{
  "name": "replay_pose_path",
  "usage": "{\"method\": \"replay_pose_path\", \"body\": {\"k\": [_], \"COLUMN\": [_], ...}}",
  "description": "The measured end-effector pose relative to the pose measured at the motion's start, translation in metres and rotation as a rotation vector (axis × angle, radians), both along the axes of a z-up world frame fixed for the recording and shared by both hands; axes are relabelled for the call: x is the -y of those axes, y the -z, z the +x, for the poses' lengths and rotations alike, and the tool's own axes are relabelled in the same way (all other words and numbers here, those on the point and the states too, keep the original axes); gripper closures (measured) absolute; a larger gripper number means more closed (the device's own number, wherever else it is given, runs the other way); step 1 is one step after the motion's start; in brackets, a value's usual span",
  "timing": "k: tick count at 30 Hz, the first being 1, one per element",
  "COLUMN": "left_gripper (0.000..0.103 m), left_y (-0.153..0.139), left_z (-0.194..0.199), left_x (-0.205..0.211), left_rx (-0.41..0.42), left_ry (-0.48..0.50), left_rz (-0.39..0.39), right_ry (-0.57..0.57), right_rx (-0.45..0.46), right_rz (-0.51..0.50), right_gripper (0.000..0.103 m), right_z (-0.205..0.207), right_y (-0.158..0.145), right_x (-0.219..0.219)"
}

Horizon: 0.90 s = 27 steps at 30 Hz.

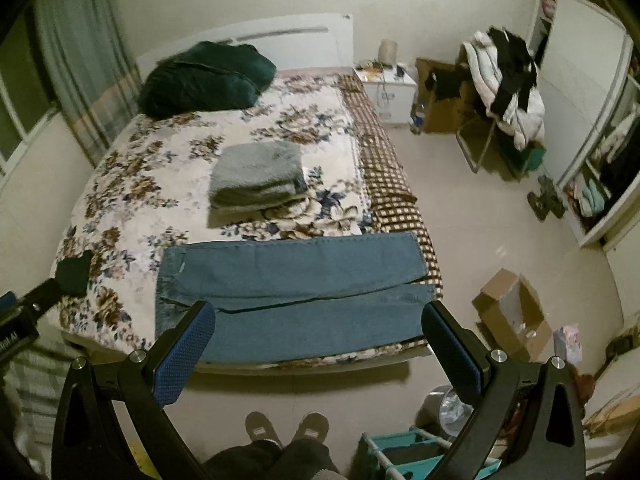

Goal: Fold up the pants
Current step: 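Lower both grippers onto the jeans and grasp the waistband edge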

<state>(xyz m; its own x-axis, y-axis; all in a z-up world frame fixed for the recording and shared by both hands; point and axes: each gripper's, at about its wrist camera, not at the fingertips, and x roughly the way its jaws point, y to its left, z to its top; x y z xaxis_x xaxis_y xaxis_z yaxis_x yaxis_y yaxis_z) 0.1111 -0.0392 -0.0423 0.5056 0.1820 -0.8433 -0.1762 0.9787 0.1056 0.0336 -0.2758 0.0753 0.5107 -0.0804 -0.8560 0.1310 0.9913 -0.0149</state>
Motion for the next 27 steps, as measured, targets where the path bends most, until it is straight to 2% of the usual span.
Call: {"method": "replay_pose_path", "body": {"k": [2, 4, 9, 15, 20, 24, 26, 27], "left_gripper": [0.000, 0.000, 0.000, 0.000, 0.000, 0.000, 0.000, 0.000], "left_y": [0.022, 0.040, 0.089, 0.169, 0.253, 0.327, 0.366, 0.387], "left_z": [0.020, 0.046, 0.109, 0.198, 0.266, 0.316, 0.338, 0.348], "left_x": [-0.011, -0.019, -0.032, -0.046, -0.061, -0.079, -0.089, -0.095], "left_rx": [-0.028, -0.065, -0.121, -0.218, -0.335, -0.435, -0.480, -0.505], "left_ry": [-0.022, -0.037, -0.049, -0.070, -0.114, -0.212, -0.268, -0.300], "left_rz": [0.021, 0.028, 0.055, 0.047, -0.005, -0.078, -0.112, -0.127], "right_ry": [0.013, 0.026, 0.077, 0.157, 0.244, 0.354, 0.434, 0.460], "right_rx": [-0.021, -0.034, -0.099, -0.189, -0.261, -0.300, -0.335, -0.351], "right_rz": [-0.012, -0.049, -0.048, -0.045, -0.006, 0.095, 0.160, 0.178], "right_gripper": [0.000, 0.000, 0.000, 0.000, 0.000, 0.000, 0.000, 0.000], "right_z": [0.024, 0.048, 0.120, 0.222, 0.306, 0.361, 0.391, 0.393], "right_y": [0.017, 0.048, 0.119, 0.212, 0.296, 0.373, 0.423, 0.436], "right_x": [0.005, 0.011, 0.022, 0.035, 0.049, 0.074, 0.090, 0.097]}}
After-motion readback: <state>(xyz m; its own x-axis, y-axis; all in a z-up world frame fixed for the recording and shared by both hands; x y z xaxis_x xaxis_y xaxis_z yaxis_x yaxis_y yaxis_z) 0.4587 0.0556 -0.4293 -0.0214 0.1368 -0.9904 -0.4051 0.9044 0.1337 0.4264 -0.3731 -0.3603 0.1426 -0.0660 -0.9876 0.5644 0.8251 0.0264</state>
